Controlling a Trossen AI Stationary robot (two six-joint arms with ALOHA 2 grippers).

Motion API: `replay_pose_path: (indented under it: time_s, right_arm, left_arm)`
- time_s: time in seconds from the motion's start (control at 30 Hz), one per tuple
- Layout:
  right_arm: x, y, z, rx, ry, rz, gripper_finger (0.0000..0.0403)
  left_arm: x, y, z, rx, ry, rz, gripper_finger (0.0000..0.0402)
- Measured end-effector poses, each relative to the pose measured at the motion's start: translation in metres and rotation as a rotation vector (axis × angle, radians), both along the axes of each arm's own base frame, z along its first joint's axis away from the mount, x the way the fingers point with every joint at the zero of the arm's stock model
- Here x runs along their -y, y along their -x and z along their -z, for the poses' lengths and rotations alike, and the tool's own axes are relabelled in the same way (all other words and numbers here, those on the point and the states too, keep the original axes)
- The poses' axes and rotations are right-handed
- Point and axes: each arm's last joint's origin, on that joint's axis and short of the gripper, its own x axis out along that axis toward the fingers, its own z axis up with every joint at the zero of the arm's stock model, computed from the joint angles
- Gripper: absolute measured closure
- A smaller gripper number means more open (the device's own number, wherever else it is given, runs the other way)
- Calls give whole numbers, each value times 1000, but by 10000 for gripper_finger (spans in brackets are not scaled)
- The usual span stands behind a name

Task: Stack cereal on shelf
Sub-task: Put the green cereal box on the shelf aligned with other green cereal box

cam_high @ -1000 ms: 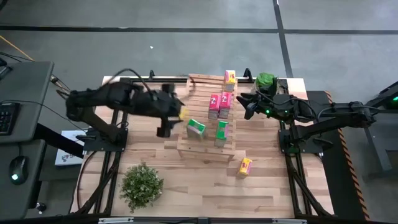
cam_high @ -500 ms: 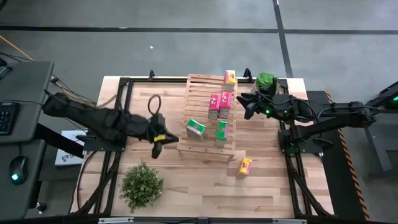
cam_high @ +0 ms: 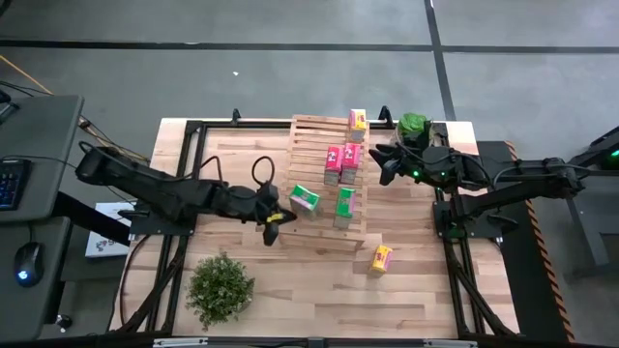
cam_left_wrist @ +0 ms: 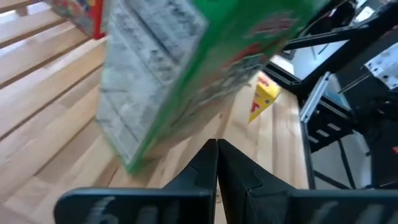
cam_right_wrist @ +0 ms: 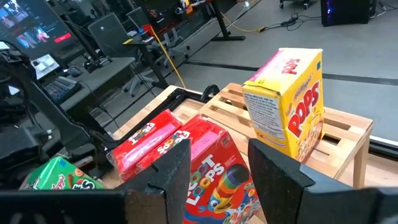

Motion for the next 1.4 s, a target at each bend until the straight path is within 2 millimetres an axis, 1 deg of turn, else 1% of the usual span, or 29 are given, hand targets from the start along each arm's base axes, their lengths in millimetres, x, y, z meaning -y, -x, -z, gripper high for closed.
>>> replay_pose_path:
  time_s: [0.3,0.7,1.0,1.27,1.4]
  right_arm:
    - [0,0,0,0,-1,0,249]
    - [0,0,0,-1,0,0,249]
    - [0,0,0,-1,1,5,249]
    - [1,0,0,-1,8,25,249]
    - [1,0,0,-1,8,25,249]
  left_arm:
    - [-14,1,4,-54,-12,-48,401]
    - [-38,-2,3,-52,-67,-107,401]
    - [-56,-3,2,-45,-63,-109,401]
    - [-60,-8,-6,55,-45,-70,401]
    - [-60,-8,-6,53,-60,-64,401]
